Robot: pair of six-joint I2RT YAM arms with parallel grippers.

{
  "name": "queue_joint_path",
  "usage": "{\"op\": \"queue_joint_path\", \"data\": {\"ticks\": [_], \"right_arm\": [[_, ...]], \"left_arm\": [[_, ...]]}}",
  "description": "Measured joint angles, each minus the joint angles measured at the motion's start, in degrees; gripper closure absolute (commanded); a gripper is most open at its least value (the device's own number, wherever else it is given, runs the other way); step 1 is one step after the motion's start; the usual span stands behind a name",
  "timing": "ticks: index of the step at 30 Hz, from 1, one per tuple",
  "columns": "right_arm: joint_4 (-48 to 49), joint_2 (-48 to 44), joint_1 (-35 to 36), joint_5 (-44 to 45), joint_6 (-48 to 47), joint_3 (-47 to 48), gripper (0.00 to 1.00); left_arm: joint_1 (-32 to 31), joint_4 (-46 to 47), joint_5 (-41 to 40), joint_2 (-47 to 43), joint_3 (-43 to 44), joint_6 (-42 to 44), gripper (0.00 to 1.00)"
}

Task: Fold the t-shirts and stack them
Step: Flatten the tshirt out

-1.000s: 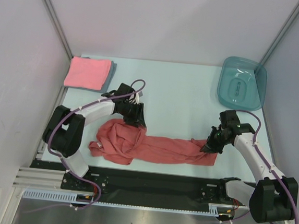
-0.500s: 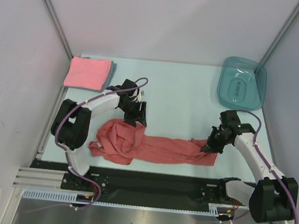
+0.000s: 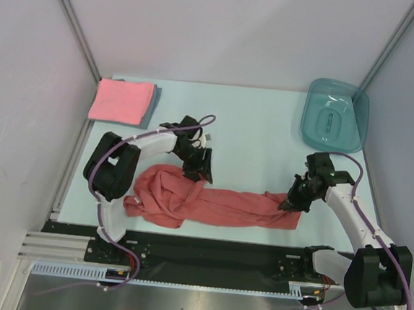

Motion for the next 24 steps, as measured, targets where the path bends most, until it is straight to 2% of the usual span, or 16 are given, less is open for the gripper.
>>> {"op": "queue_joint_path", "data": {"ticks": [6,10,13,16,20,24], "right_arm": [[0.02,0.15,-0.26,-0.17,-0.28,0.0,1.0],[0.02,0.15,-0.37,-0.42,-0.66,0.0,1.0],[0.02,0.13,-0.39,-0.42,-0.96,0.0,1.0],[0.04,0.13,-0.52,-0.46,-1.07,0.0,1.0],[0.04,0.13,-0.63,-0.66,-1.09,0.0,1.0],[0.07,0.13,-0.63,-0.9,-1.11,0.0,1.0]], "left_arm": [[-7.06,5.27,5.46,-1.2,0.24,-5.99,0.48],[-8.09,3.23,3.56,-1.38,3.43,-6.45,0.5],[-7.82,1.07,-1.42,-1.66,6.75,-5.55,0.51],[-8.07,-1.53,-8.72,-2.54,8.61,-4.24,0.43],[-9.11,-6.56,-17.27,-1.62,12.74,-3.15,0.45],[-9.88,-11.96,-21.49,3.32,19.06,-4.11,0.44]]}}
